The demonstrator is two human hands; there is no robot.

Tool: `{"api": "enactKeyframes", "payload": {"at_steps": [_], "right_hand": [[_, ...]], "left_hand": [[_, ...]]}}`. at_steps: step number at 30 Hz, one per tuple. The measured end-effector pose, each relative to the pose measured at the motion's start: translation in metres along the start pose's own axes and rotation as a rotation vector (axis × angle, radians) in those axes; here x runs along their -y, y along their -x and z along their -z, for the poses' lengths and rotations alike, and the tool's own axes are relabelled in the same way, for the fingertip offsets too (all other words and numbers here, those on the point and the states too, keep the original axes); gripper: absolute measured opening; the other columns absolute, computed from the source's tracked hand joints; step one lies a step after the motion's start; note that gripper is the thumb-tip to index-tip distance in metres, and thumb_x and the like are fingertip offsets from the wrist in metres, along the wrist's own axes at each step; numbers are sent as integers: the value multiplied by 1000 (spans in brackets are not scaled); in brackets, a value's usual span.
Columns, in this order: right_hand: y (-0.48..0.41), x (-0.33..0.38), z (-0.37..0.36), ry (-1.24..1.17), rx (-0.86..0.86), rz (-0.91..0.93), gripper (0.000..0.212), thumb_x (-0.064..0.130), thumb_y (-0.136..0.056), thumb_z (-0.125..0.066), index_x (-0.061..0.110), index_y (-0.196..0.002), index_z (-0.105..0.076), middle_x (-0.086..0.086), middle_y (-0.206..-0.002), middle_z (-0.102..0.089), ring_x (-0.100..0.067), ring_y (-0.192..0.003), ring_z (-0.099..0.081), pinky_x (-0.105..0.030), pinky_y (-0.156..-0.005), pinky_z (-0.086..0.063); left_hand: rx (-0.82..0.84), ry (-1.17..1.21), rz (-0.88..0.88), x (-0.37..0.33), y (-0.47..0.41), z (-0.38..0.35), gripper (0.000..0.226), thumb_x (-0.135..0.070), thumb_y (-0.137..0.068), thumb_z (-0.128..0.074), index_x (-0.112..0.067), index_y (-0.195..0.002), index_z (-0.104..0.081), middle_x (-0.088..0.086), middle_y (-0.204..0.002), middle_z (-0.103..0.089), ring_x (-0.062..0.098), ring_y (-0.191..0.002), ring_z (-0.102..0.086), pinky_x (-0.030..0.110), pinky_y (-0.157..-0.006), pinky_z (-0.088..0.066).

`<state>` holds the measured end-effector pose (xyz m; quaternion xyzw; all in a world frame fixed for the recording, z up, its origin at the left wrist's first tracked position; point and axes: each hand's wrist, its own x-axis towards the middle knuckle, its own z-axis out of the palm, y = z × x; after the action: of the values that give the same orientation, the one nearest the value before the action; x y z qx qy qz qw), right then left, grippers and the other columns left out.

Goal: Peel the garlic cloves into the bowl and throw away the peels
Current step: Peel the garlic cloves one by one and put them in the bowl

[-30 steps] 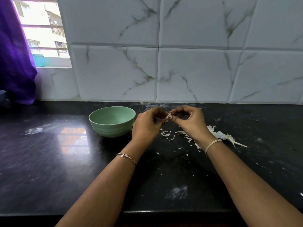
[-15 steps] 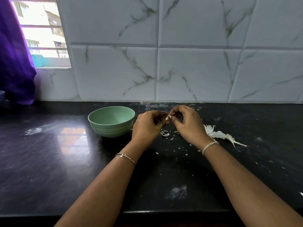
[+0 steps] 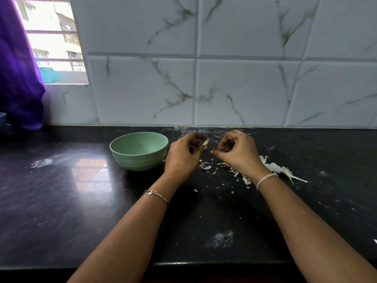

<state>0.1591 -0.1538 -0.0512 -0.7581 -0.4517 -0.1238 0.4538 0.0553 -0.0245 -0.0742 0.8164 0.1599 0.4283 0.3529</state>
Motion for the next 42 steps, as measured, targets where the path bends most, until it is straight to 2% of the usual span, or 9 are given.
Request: {"api": "enactKeyframes", "payload": {"at_steps": [2, 6, 9, 13, 19, 27, 33, 38, 42], "right_hand": [[0, 2, -1, -99, -2, -50, 27, 10, -72, -83, 20, -68, -59, 7, -71, -60, -8, -64, -56, -20, -62, -48], [3, 9, -2, -513, 76, -244, 9, 5, -84, -73, 8, -92, -68, -2, -83, -67, -10, -73, -61, -20, -63, -53], [6, 13, -3, -635, 152, -320, 2, 7, -87, -70, 8, -87, -71, -5, -78, -71, -9, -67, -62, -18, -60, -53], [7, 14, -3, -627, 122, -324, 2, 7, -85, -72, 8, -84, -72, -7, -77, -72, -7, -62, -64, -19, -61, -54], [7, 15, -4, -600, 89, -307, 9, 4, -84, -71, 11, -78, -73, -10, -78, -72, -13, -69, -64, -21, -64, -53], [6, 12, -6, -606, 22, -300, 3, 6, -80, -76, 5, -82, -74, -9, -75, -71, -8, -66, -64, -18, -61, -54], [6, 11, -7, -561, 7, -262, 3, 3, -79, -75, 2, -82, -75, -17, -82, -73, -16, -72, -64, -24, -67, -54], [5, 8, -9, -525, -4, -238, 2, 1, -79, -74, 1, -81, -74, -8, -73, -72, -11, -68, -66, -25, -69, -55], [3, 5, -10, -442, -10, -205, 2, 3, -77, -75, 3, -79, -75, -9, -74, -73, -13, -68, -64, -31, -70, -54]], "left_hand": [[6, 6, -19, -1, 0, 0, 21, -16, -82, -75, -33, -94, -68, -8, -87, -70, 9, -77, -64, 33, -76, -56], [13, 20, -60, -2, 2, 0, 24, -10, -80, -76, -30, -90, -66, -9, -83, -68, 7, -74, -63, 27, -73, -55], [-6, 43, -62, -4, 3, 1, 31, -9, -76, -80, -33, -83, -61, -11, -79, -68, 6, -71, -63, 24, -70, -53], [-11, 37, -24, -6, 2, 3, 29, -15, -71, -84, -35, -79, -65, -15, -77, -69, 1, -66, -61, 25, -68, -54], [-26, 21, -2, -7, 3, 3, 16, -23, -70, -86, -27, -81, -74, -12, -76, -71, 4, -68, -64, 29, -70, -56], [-28, 15, 16, -7, 3, 3, 16, -26, -70, -86, -27, -77, -72, -11, -74, -71, 4, -67, -64, 32, -68, -57], [-16, -14, 28, -5, 2, 3, 17, -23, -71, -86, -30, -75, -71, -12, -74, -71, 4, -68, -64, 34, -69, -57], [-11, -37, 35, -8, 5, 4, 18, -32, -70, -86, -34, -74, -69, -14, -73, -70, 1, -69, -64, 33, -68, -58], [-7, -61, 51, -11, 6, 5, 18, -35, -69, -86, -32, -77, -71, -15, -72, -69, -1, -67, -63, 26, -65, -54]]}}
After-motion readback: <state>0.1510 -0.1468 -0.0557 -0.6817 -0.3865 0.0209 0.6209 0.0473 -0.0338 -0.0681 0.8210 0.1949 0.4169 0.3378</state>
